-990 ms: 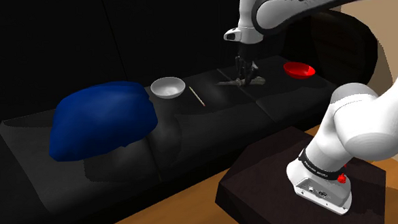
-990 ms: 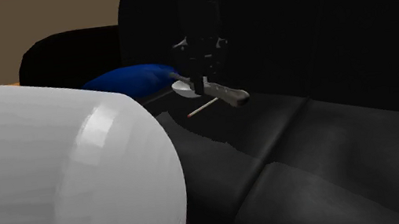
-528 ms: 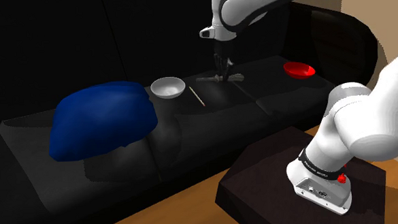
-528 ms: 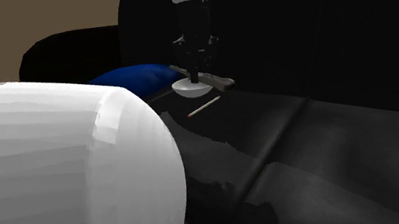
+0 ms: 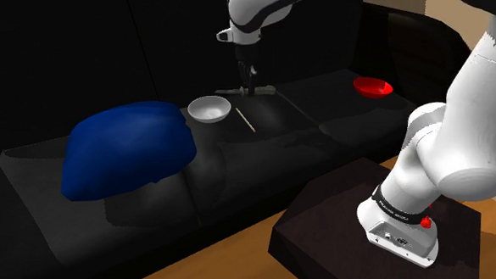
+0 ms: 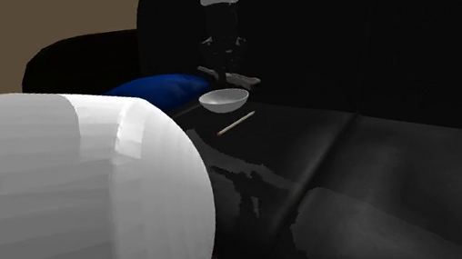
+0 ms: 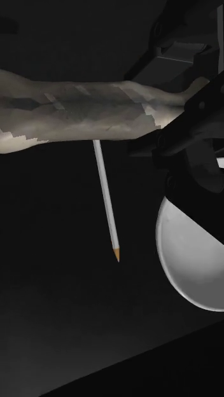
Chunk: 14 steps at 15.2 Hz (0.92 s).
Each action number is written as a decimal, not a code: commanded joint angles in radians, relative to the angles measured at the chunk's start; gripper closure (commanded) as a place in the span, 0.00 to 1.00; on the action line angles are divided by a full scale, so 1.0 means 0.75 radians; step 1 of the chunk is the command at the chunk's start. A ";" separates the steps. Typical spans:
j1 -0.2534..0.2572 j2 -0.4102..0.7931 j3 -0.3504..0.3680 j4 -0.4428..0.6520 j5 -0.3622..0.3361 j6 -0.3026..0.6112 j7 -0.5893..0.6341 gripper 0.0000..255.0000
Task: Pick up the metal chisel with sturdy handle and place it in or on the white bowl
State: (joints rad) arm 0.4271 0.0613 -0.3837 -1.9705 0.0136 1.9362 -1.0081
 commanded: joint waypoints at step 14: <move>-0.088 0.696 0.067 0.899 0.218 -0.237 -0.010 1.00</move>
State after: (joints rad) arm 0.3629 0.5759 -0.3342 -1.2923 0.1751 1.7468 -1.0138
